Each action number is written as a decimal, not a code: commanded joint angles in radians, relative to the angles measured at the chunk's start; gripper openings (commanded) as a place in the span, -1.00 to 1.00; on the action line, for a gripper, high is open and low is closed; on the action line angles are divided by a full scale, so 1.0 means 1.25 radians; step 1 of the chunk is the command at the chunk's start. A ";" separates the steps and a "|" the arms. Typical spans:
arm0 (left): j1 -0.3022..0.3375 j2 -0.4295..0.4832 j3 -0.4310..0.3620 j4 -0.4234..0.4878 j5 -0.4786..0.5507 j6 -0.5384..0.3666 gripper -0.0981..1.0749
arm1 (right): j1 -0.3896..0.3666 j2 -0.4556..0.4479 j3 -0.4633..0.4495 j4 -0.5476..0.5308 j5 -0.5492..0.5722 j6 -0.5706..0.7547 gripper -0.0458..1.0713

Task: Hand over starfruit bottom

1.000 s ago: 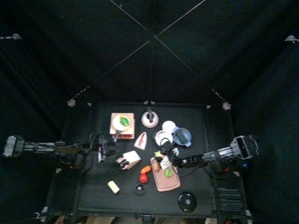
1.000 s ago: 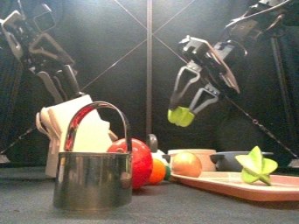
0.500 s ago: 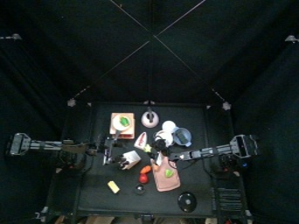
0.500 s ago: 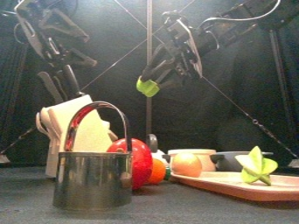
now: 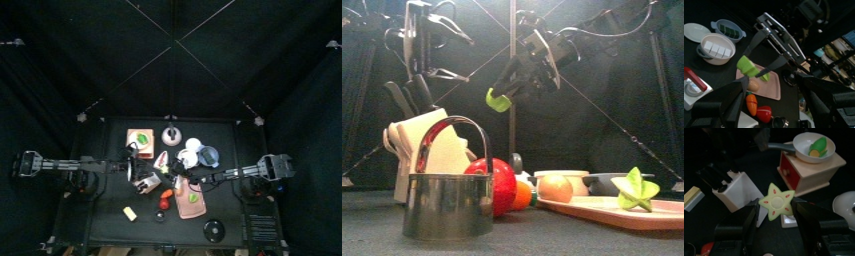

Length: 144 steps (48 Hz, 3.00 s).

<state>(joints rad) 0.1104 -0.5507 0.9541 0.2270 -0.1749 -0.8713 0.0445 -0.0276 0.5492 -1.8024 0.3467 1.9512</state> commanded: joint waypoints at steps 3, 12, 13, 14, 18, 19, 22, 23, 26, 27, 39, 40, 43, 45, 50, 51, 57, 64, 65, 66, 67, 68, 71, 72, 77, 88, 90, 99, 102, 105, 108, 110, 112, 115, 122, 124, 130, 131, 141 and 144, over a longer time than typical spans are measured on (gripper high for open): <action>0.006 0.017 -0.016 -0.050 -0.009 0.002 0.93 | 0.000 -0.015 -0.032 -0.054 0.004 -0.001 0.36; 0.011 0.054 -0.022 -0.076 -0.010 0.004 0.93 | 0.000 -0.007 -0.036 -0.118 0.013 0.000 0.36; 0.012 0.061 -0.026 -0.076 -0.013 0.004 0.93 | 0.000 -0.006 -0.036 -0.124 0.017 0.000 0.36; 0.015 0.066 -0.026 -0.076 -0.015 0.004 0.93 | 0.000 -0.005 -0.034 -0.125 0.018 0.000 0.36; 0.017 0.085 -0.029 -0.077 -0.029 0.002 0.93 | 0.000 -0.004 -0.027 -0.133 0.026 0.001 0.36; 0.017 0.091 -0.031 -0.077 -0.037 0.001 0.93 | 0.001 -0.004 -0.026 -0.134 0.027 0.002 0.36; 0.017 0.107 -0.031 -0.079 -0.058 0.001 0.93 | 0.001 -0.004 -0.021 -0.134 0.034 0.004 0.36; 0.017 0.113 -0.031 -0.081 -0.065 0.001 0.93 | 0.001 -0.002 -0.020 -0.134 0.038 0.004 0.36; 0.018 0.134 -0.032 -0.087 -0.093 0.001 0.93 | 0.001 -0.002 -0.015 -0.133 0.054 0.004 0.36; 0.020 0.139 -0.032 -0.091 -0.101 0.001 0.93 | 0.001 -0.002 -0.012 -0.131 0.060 0.004 0.36; 0.053 0.198 -0.033 -0.113 -0.179 0.004 0.93 | 0.010 -0.005 -0.010 -0.133 0.093 0.005 0.36; 0.055 0.200 -0.032 -0.113 -0.183 0.004 0.93 | 0.011 -0.005 -0.010 -0.134 0.093 0.005 0.36; 0.060 0.202 -0.033 -0.113 -0.191 0.004 0.93 | 0.016 -0.002 -0.011 -0.134 0.092 0.002 0.36; 0.065 0.202 -0.033 -0.113 -0.196 0.004 0.93 | 0.018 -0.001 -0.012 -0.135 0.093 0.002 0.36; 0.071 0.202 -0.036 -0.113 -0.200 0.004 0.93 | 0.020 0.000 -0.012 -0.136 0.092 0.004 0.36; 0.071 0.202 -0.037 -0.113 -0.199 0.004 0.93 | 0.021 0.000 -0.012 -0.136 0.092 0.004 0.36; 0.074 0.209 -0.045 -0.113 -0.200 0.004 0.93 | 0.026 0.001 -0.015 -0.136 0.092 0.002 0.36; 0.074 0.222 -0.058 -0.113 -0.199 0.004 0.92 | 0.027 0.001 -0.015 -0.136 0.092 0.004 0.36; 0.071 0.226 -0.059 -0.113 -0.200 0.004 0.92 | 0.027 0.001 -0.015 -0.136 0.092 0.004 0.36; 0.071 0.227 -0.060 -0.113 -0.199 0.004 0.92 | 0.027 0.001 -0.013 -0.136 0.092 0.004 0.36; 0.070 0.229 -0.060 -0.113 -0.199 0.002 0.92 | 0.026 0.001 -0.013 -0.136 0.092 0.002 0.36; 0.070 0.231 -0.061 -0.113 -0.199 0.002 0.92 | 0.026 0.002 -0.013 -0.136 0.092 0.004 0.36; 0.069 0.236 -0.063 -0.113 -0.199 0.002 0.92 | 0.026 0.004 -0.013 -0.136 0.097 0.004 0.36; 0.069 0.237 -0.063 -0.113 -0.199 0.001 0.92 | 0.026 0.004 -0.015 -0.136 0.098 0.004 0.36; 0.066 0.238 -0.064 -0.113 -0.194 0.001 0.92 | 0.023 0.005 -0.015 -0.134 0.109 0.004 0.36; 0.066 0.239 -0.060 -0.129 -0.191 0.001 0.91 | 0.022 0.007 -0.013 -0.133 0.113 0.004 0.36; 0.066 0.239 -0.060 -0.131 -0.190 0.001 0.90 | 0.022 0.007 -0.013 -0.131 0.114 0.004 0.37; 0.066 0.239 -0.063 -0.133 -0.177 0.002 0.69 | 0.021 0.012 -0.017 -0.134 0.115 0.004 0.38; 0.066 0.239 -0.064 -0.131 -0.175 0.002 0.57 | 0.021 0.012 -0.017 -0.131 0.123 0.005 0.38; 0.066 0.239 -0.063 -0.133 -0.175 0.001 0.48 | 0.020 0.012 -0.016 -0.126 0.135 0.005 0.38; 0.066 0.239 -0.060 -0.135 -0.175 0.001 0.41 | 0.020 0.013 -0.015 -0.118 0.150 0.005 0.39; 0.066 0.239 -0.060 -0.137 -0.175 0.001 0.38 | 0.020 0.016 -0.015 -0.115 0.157 0.005 0.41; 0.065 0.239 -0.060 -0.140 -0.175 0.001 0.37 | 0.020 0.017 -0.015 -0.113 0.162 0.006 0.43; 0.066 0.239 -0.060 -0.141 -0.175 0.001 0.37 | 0.021 0.018 -0.015 -0.110 0.164 0.006 0.50; 0.066 0.238 -0.059 -0.144 -0.175 0.001 0.37 | 0.021 0.018 -0.013 -0.108 0.166 0.005 0.80; 0.066 0.236 -0.056 -0.141 -0.175 0.001 0.37 | 0.021 0.020 -0.012 -0.106 0.166 0.005 0.90; 0.067 0.227 -0.049 -0.141 -0.175 0.001 0.37 | 0.023 0.017 -0.012 -0.103 0.168 0.004 0.96; 0.067 0.225 -0.048 -0.144 -0.175 0.001 0.37 | 0.025 0.016 -0.011 -0.103 0.171 0.004 0.96; 0.069 0.209 -0.038 -0.141 -0.175 0.001 0.37 | 0.033 0.005 0.002 -0.101 0.196 0.002 0.95; 0.070 0.209 -0.036 -0.141 -0.175 0.001 0.37 | 0.034 0.005 0.002 -0.102 0.199 0.004 0.95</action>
<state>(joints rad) 0.1948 -0.2792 0.9189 0.0491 -0.3896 -0.8728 0.0844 0.0169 0.5630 -1.9282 0.5829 1.9543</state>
